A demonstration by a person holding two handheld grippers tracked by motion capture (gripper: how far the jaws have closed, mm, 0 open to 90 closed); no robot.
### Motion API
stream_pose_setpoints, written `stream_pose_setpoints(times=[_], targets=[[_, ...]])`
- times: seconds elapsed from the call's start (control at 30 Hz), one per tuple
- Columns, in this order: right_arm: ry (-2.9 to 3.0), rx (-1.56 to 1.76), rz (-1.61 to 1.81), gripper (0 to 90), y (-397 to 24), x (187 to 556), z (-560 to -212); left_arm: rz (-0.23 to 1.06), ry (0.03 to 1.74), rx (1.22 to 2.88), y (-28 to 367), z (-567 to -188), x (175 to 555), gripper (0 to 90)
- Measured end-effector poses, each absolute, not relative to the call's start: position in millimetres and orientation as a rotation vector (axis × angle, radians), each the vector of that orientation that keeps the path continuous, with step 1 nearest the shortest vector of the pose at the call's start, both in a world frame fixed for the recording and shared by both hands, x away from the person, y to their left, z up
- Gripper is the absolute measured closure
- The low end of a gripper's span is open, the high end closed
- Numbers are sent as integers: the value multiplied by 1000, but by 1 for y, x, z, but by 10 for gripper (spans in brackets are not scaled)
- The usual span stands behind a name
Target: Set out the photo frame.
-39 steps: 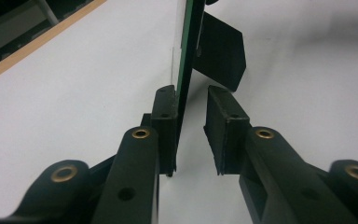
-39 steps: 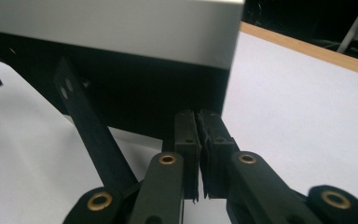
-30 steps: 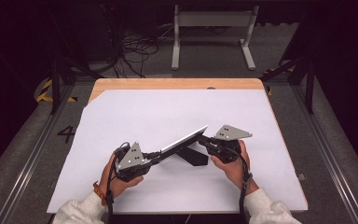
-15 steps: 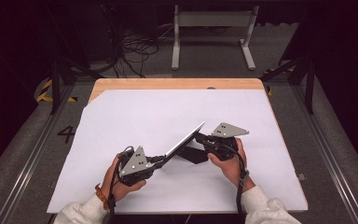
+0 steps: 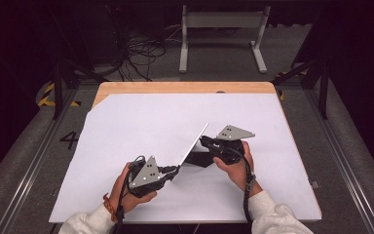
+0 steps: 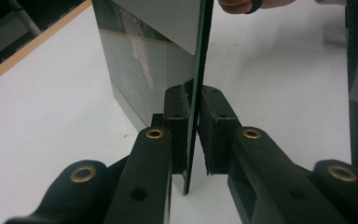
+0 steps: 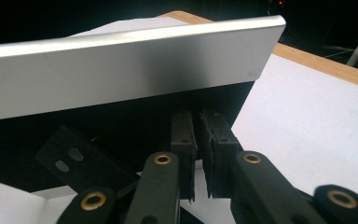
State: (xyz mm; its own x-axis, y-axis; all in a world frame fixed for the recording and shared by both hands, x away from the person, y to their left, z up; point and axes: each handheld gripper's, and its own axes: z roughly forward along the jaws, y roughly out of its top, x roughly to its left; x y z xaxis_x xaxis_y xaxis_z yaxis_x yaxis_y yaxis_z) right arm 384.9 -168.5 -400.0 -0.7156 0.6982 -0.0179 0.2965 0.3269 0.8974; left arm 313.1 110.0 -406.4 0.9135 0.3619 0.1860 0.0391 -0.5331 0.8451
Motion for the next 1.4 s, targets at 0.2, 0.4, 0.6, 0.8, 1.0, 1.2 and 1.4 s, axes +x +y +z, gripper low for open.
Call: stream_pose_setpoints(times=[0.2,0.4,0.6,0.8,1.0,1.2,1.4], targets=[[2198,886,1352,841,-164,388,-399,418,276,2102,108,-407,313,812],[2190,895,1356,811,-164,390,-400,417,267,2103,106,-407,313,807],[2189,885,1360,815,-168,385,-400,425,241,2109,112,-406,310,801],[2209,850,1369,855,-174,373,-399,402,266,2103,127,-408,309,830],[2219,814,1367,863,-174,363,-397,407,303,2105,129,-411,314,865],[2206,808,1364,867,-167,369,-394,372,301,2126,119,-418,320,862],[2208,813,1370,872,-160,377,-394,362,303,2128,115,-420,322,871]])
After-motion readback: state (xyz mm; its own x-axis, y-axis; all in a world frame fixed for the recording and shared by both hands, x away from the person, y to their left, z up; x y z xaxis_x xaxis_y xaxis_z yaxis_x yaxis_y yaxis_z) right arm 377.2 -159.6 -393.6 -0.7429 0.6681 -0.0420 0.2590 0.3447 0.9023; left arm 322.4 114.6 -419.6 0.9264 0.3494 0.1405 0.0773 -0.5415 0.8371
